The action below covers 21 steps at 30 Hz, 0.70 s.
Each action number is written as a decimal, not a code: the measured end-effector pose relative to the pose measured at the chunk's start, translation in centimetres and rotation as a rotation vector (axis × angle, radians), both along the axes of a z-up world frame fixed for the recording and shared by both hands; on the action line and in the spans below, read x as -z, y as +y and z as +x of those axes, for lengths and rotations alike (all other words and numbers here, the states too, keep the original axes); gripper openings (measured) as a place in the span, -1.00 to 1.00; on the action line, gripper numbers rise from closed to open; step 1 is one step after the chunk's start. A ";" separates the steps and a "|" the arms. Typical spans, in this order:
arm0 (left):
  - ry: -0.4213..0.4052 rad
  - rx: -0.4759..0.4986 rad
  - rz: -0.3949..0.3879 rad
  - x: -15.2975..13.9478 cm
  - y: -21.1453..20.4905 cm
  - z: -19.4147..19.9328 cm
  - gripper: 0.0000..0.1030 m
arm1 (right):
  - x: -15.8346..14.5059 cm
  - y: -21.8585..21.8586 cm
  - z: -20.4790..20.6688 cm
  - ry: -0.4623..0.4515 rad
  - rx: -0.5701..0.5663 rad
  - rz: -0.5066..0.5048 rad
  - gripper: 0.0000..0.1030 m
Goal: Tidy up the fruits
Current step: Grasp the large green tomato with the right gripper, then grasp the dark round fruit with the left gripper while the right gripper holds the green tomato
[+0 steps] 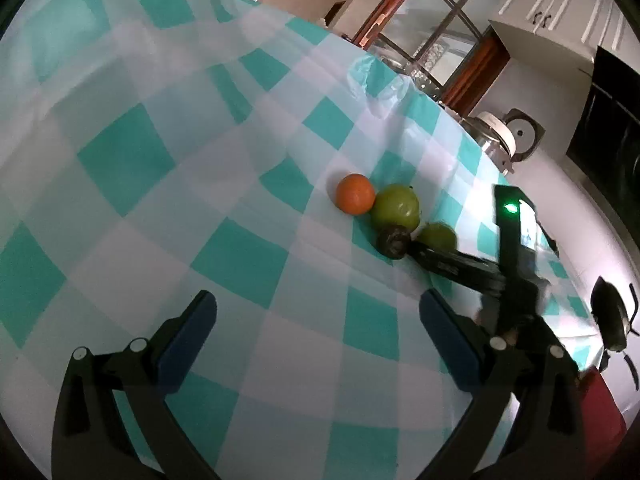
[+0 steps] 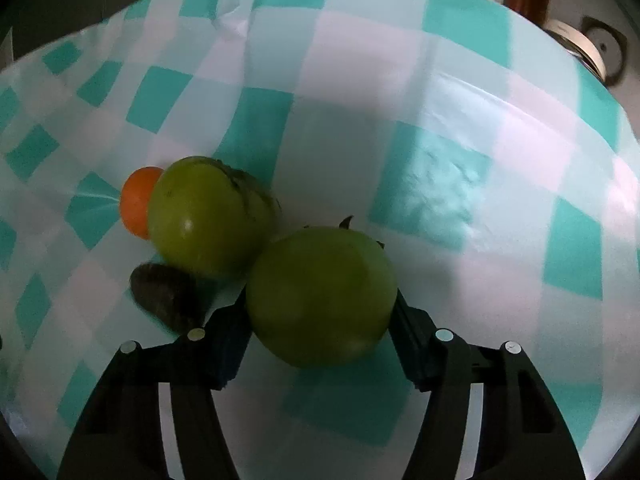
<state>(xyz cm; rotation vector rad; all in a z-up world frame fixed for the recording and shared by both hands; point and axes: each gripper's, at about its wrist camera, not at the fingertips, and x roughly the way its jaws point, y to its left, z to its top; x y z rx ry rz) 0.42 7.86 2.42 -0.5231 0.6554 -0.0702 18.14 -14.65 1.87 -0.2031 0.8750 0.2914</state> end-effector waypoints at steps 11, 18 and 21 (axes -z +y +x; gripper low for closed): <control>0.061 0.079 0.000 0.3 -0.8 0.7 0.97 | -0.6 -10.0 -12.7 0.005 0.225 0.387 0.19; 0.111 0.094 0.181 -0.1 -4.4 3.5 0.97 | -0.3 -10.9 -12.9 0.012 0.234 0.460 0.19; 0.125 0.130 0.272 -0.1 -7.2 6.6 0.97 | -0.3 -10.7 -12.8 0.009 0.219 0.476 0.19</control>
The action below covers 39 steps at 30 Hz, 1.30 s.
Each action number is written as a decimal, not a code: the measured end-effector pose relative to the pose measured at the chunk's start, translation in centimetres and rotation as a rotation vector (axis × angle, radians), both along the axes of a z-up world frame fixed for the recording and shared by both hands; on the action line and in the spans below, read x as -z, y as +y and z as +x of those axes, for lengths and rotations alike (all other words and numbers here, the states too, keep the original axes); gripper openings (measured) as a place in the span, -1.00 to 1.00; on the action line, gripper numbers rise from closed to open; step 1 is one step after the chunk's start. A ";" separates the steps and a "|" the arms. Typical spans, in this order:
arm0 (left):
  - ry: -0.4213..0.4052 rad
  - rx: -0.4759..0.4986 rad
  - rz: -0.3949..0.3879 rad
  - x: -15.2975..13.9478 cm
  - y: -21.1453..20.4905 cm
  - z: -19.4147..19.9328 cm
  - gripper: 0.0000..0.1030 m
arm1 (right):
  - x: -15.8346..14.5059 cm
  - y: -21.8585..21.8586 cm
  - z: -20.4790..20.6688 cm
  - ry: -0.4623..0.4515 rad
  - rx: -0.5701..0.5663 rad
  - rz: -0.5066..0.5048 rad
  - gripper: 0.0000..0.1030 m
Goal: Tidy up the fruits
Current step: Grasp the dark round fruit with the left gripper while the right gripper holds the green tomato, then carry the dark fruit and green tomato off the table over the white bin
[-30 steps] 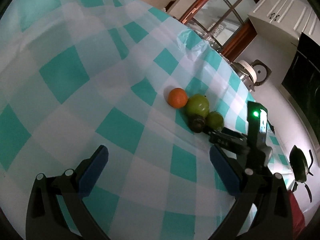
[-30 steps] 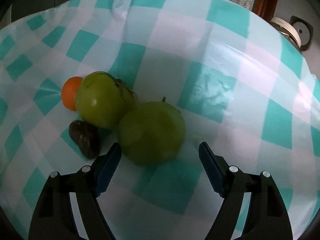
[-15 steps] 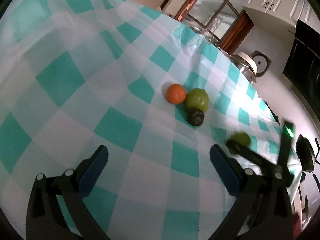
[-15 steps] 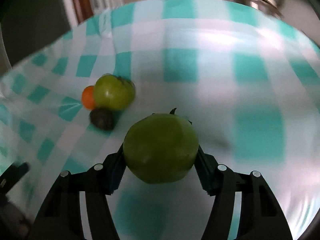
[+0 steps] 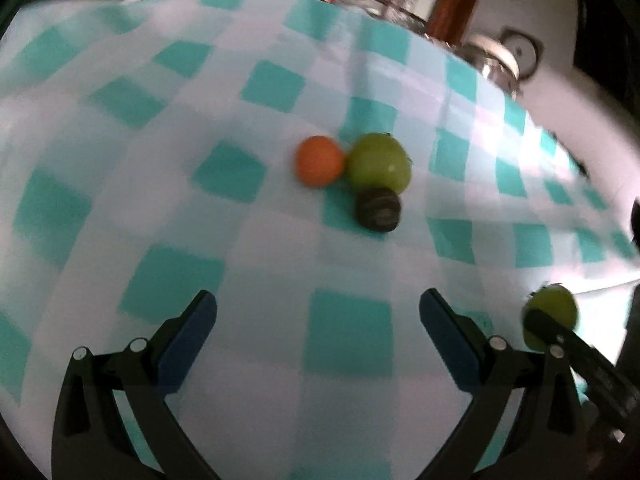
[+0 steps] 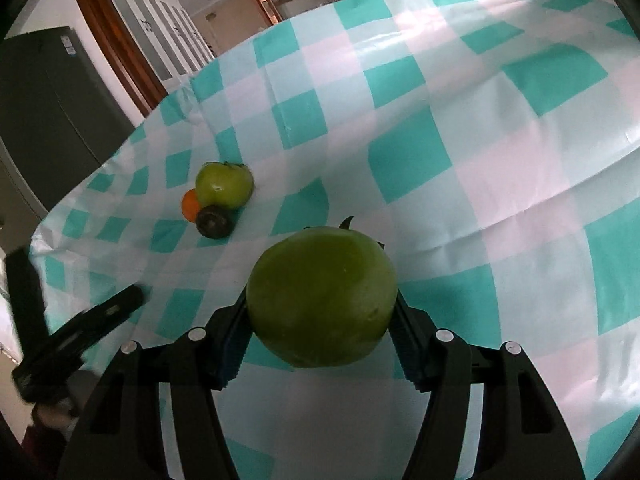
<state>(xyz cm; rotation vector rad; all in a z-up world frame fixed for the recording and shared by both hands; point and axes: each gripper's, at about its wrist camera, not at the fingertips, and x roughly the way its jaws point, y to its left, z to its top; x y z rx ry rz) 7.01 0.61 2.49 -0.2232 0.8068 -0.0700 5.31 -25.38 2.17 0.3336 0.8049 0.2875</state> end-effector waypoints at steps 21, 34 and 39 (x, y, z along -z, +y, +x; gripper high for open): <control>-0.017 0.085 0.200 -0.1 -3.9 4.0 -0.21 | 0.2 0.1 0.3 0.009 -0.028 0.010 0.19; -0.009 -0.012 -0.029 0.5 2.3 -9.5 -0.21 | 0.1 0.5 0.5 0.011 -0.053 0.003 0.19; 0.028 -0.035 -0.112 1.2 3.3 -8.7 -0.21 | 0.2 0.5 0.4 0.014 -0.059 0.003 0.19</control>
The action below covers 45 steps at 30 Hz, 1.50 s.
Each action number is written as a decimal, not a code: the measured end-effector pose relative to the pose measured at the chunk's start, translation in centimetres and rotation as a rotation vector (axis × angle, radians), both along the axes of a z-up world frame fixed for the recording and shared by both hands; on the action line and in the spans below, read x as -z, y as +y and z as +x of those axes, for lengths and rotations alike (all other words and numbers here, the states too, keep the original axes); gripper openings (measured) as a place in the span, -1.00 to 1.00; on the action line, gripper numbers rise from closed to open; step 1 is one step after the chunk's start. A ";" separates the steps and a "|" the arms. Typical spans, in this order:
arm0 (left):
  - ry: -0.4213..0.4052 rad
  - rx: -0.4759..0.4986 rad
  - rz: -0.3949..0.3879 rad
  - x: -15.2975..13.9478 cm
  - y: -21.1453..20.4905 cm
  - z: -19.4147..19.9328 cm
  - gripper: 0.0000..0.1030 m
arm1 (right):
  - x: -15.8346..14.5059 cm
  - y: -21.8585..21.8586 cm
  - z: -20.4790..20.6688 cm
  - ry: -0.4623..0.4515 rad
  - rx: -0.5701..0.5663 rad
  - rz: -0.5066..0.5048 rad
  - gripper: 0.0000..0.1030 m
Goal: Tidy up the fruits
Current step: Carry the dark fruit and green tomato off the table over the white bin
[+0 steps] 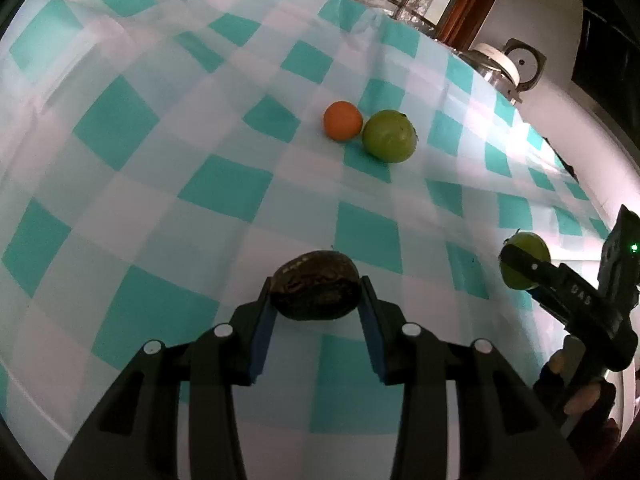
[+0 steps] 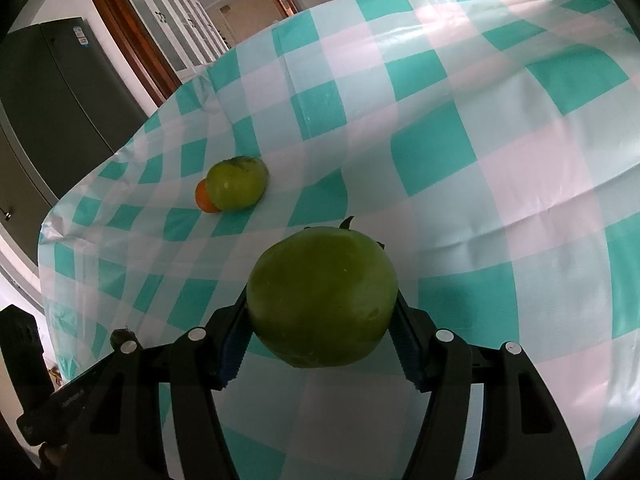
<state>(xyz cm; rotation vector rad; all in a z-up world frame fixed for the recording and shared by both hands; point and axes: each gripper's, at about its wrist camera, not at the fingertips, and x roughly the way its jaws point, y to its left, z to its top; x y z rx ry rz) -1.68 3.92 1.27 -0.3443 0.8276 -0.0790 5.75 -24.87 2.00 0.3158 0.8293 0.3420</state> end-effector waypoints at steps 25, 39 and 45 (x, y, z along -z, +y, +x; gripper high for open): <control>-0.122 0.034 0.102 -4.5 3.3 -12.5 -0.21 | -3.0 5.8 -12.2 -0.041 -0.074 -0.023 0.19; -0.166 -0.199 0.215 -3.0 16.6 -30.9 -0.21 | -4.8 20.6 -23.8 -0.125 -0.429 -0.148 0.19; -0.064 -0.305 0.220 0.8 22.7 -34.9 -0.21 | -3.9 28.5 -30.3 -0.173 -0.707 -0.249 0.19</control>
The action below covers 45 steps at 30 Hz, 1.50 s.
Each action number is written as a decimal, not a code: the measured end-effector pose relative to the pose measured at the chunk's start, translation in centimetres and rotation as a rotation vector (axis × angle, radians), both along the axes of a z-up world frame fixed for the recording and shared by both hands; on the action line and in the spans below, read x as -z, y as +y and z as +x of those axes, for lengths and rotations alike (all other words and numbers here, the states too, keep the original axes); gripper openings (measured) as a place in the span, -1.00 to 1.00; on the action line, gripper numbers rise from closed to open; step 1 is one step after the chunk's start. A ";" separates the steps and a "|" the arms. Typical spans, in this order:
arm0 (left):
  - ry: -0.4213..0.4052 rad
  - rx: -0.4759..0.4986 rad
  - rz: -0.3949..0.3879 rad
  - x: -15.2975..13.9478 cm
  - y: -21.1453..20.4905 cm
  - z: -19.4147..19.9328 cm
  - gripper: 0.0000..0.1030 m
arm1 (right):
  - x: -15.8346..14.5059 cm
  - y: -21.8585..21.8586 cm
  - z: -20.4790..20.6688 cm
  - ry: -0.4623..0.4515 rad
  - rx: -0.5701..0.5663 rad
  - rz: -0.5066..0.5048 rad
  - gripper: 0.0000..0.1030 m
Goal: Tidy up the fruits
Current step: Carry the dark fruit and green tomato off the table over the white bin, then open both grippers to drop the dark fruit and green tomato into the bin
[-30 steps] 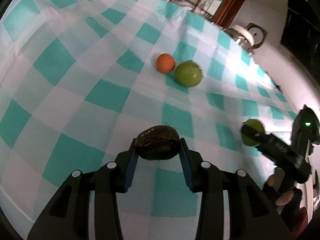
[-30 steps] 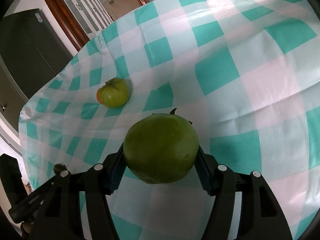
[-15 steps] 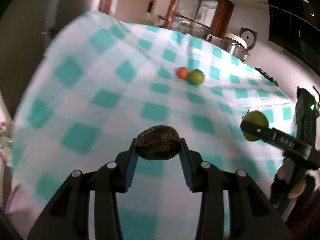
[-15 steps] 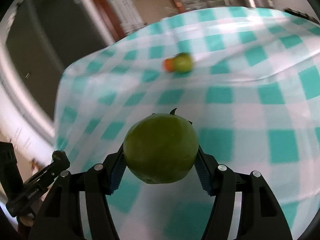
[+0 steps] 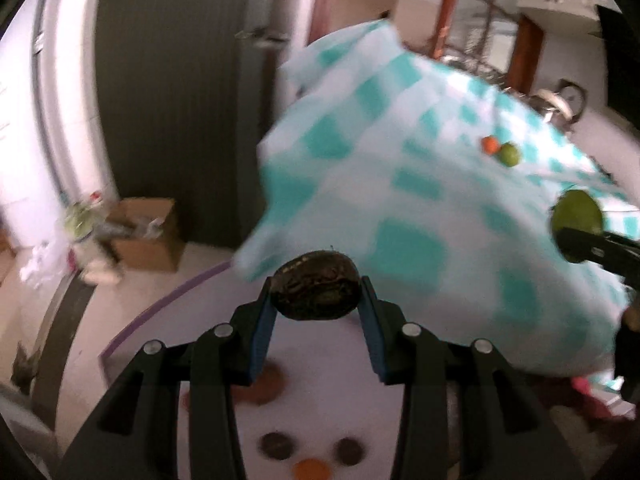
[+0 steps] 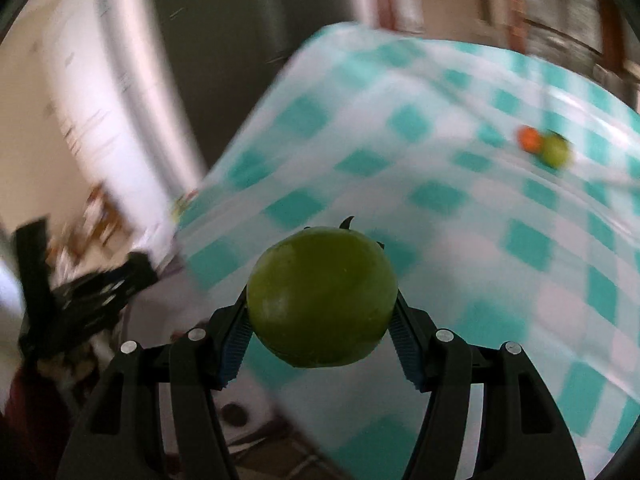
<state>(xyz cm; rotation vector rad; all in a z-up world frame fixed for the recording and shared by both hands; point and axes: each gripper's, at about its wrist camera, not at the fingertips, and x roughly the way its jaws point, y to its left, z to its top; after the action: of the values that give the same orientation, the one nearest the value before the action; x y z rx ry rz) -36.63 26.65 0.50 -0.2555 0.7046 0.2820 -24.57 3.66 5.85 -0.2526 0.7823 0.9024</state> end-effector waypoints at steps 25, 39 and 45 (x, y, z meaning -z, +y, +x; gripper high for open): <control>0.630 0.005 -0.095 16.5 5.4 -1.3 -0.21 | 21.0 17.9 -8.8 0.102 -0.472 -0.683 0.19; 0.767 0.000 -0.091 18.6 6.0 -1.3 -0.20 | 22.1 19.3 -8.4 0.127 -0.482 -0.772 0.19; 0.736 0.005 -0.109 18.5 6.2 -1.2 0.10 | 21.1 19.0 -8.1 0.110 -0.472 -0.725 0.36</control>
<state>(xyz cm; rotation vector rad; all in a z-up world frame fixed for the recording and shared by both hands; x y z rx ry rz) -37.85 32.83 -17.97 -0.2529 1.4505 0.3348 -32.63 22.63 -15.21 -1.0650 1.1630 1.0465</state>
